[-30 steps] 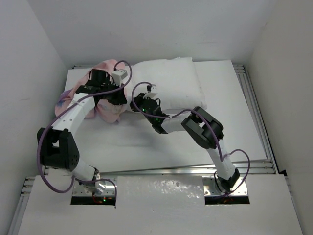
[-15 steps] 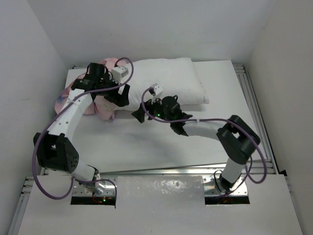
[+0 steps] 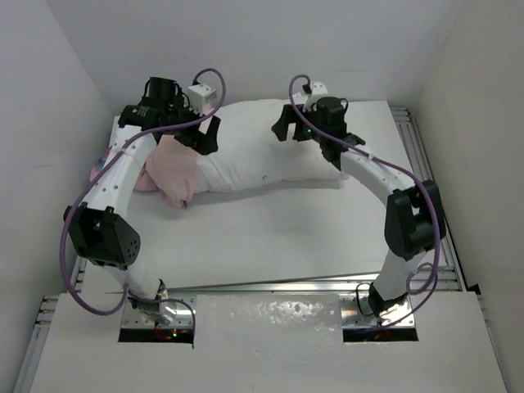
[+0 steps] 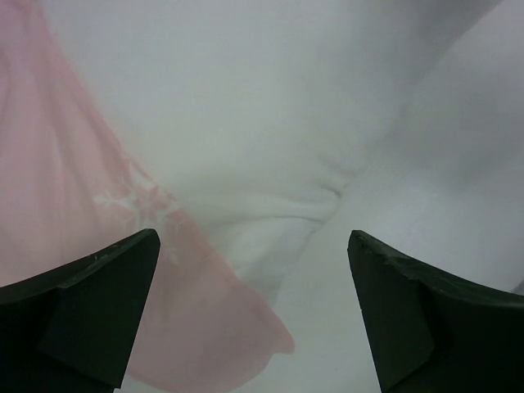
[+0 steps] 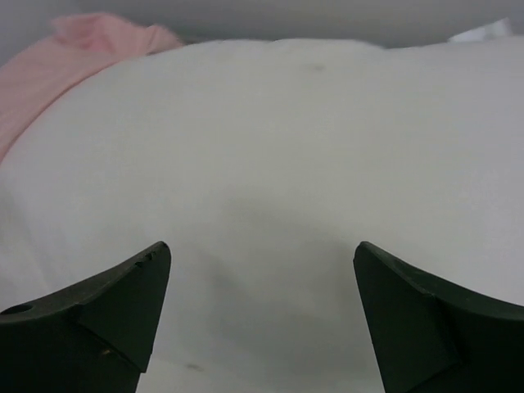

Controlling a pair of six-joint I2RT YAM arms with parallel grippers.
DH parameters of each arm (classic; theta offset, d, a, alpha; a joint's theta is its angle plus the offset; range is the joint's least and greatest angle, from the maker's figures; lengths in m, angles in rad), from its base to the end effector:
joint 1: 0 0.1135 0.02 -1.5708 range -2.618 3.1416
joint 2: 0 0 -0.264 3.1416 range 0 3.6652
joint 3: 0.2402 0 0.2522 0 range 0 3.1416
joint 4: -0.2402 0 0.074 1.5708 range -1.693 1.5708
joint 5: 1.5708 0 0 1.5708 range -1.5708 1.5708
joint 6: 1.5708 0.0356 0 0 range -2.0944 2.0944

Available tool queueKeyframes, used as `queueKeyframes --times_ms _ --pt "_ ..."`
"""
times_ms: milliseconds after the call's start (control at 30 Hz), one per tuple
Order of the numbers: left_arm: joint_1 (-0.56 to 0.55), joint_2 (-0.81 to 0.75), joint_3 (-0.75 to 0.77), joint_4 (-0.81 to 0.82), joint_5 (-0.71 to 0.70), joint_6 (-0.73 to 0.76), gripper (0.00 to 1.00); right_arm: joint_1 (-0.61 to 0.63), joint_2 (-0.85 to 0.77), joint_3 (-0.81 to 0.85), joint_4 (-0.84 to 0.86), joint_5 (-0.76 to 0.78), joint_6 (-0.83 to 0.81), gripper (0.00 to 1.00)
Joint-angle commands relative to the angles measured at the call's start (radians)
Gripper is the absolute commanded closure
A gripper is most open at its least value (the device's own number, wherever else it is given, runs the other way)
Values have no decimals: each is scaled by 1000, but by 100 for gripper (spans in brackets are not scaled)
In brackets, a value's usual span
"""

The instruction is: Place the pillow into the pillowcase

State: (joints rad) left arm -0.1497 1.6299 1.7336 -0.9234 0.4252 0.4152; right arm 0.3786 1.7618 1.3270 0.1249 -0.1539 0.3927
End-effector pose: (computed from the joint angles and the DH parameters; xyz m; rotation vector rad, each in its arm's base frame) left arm 0.3396 -0.0661 0.3843 0.8365 2.1736 -0.3754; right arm 0.3897 0.1609 0.2906 -0.0950 1.9306 0.6677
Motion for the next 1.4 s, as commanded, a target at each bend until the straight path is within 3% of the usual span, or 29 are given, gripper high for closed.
queueKeyframes --times_ms 0,33,100,167,300,367,400,467,500,533,567,600,700,800,867,967,1000,1033,1133,1200,1233,1267,1367 --pt "-2 36 41 156 -231 -122 4 -93 91 115 -77 109 76 9" --pt "-2 71 61 184 -346 -163 13 -124 137 153 -77 134 84 8" --pt "-2 120 117 254 -439 -191 20 -142 198 178 -48 212 49 7" --pt "-4 218 186 297 -561 -213 22 -147 229 192 -7 260 20 4" --pt "-5 412 373 221 -580 -213 25 -188 318 225 62 159 50 1" --pt "-11 493 411 170 -525 -202 32 -195 358 238 61 105 48 1" --pt "-13 511 405 164 -513 -202 44 -196 363 209 79 73 46 3" --pt "-16 509 367 190 -508 -202 63 -195 349 143 129 5 63 25" --pt "-17 501 322 205 -503 -200 82 -190 334 58 193 -53 90 37" --pt "-17 499 308 216 -496 -197 88 -184 314 4 228 -65 104 46" --pt "-17 501 304 219 -490 -194 94 -178 262 -52 264 -70 110 63" --pt "-17 508 308 215 -485 -187 100 -158 230 -171 335 -64 110 72" --pt "-17 495 317 198 -461 -174 100 -115 87 -407 441 -12 136 97" --pt "-21 429 279 208 -369 -158 100 -69 -95 -659 570 129 182 100" --pt "-25 363 219 250 -314 -141 100 3 -207 -766 602 134 123 100" --pt "-40 299 149 304 -251 -90 100 128 -295 -772 465 -28 -57 100" --pt "-50 289 126 311 -244 -78 100 153 -309 -761 416 -180 -96 98" --pt "-51 274 113 314 -235 -60 100 187 -336 -737 316 -266 -145 76" --pt "-53 265 80 316 -233 -29 100 200 -387 -660 123 -479 -173 45" --pt "-51 269 64 320 -243 -21 100 201 -456 -589 -3 -495 -208 26" --pt "-53 272 61 325 -249 -10 100 201 -478 -501 -116 -442 -238 9" --pt "-51 277 57 330 -264 -10 100 201 -498 -452 -180 -405 -265 1" --pt "-53 291 55 334 -295 -4 100 200 -535 -287 -293 -245 -334 1"
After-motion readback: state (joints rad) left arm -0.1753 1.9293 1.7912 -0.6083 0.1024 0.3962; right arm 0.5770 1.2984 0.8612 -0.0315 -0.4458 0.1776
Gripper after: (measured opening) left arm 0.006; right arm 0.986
